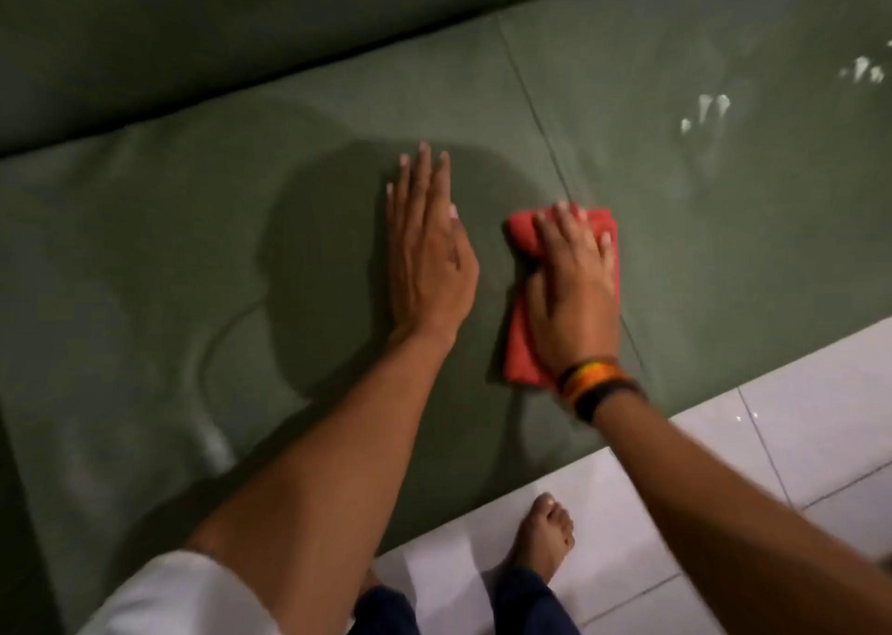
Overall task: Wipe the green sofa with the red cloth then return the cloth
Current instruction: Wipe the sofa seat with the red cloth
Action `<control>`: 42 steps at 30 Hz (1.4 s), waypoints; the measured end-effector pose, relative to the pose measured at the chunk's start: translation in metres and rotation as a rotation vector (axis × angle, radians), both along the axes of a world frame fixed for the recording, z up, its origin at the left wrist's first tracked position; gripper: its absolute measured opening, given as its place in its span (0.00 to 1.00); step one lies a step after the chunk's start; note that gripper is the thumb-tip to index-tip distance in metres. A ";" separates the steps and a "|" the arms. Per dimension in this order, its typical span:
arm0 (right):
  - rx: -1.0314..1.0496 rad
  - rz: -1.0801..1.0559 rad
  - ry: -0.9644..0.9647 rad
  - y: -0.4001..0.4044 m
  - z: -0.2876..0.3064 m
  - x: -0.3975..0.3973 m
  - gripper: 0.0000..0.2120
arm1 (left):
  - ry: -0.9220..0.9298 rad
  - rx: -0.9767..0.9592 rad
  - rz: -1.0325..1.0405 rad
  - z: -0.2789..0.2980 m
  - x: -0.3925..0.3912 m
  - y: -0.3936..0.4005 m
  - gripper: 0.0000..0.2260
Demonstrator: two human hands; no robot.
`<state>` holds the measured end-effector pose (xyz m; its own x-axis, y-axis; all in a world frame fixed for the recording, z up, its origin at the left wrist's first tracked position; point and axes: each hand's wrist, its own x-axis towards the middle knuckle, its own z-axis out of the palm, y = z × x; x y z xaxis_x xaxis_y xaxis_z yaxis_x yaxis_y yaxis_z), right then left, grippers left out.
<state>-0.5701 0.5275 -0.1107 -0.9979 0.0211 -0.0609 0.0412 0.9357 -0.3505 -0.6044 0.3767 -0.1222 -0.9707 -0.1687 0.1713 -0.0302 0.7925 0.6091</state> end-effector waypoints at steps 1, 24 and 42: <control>0.029 -0.015 -0.014 0.002 0.002 0.015 0.33 | -0.024 -0.056 -0.013 -0.005 -0.004 0.008 0.25; -0.082 0.355 -0.027 0.027 -0.006 -0.111 0.31 | -0.102 -0.384 0.043 -0.023 -0.008 0.024 0.27; -0.007 0.548 -0.006 0.125 -0.005 -0.191 0.33 | -0.027 -0.031 -0.092 0.006 -0.098 0.136 0.24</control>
<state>-0.7613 0.6528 -0.1155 -0.8623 -0.5022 -0.0646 -0.4498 0.8183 -0.3579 -0.7027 0.5129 -0.1158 -0.9862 -0.0734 0.1485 0.0277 0.8109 0.5845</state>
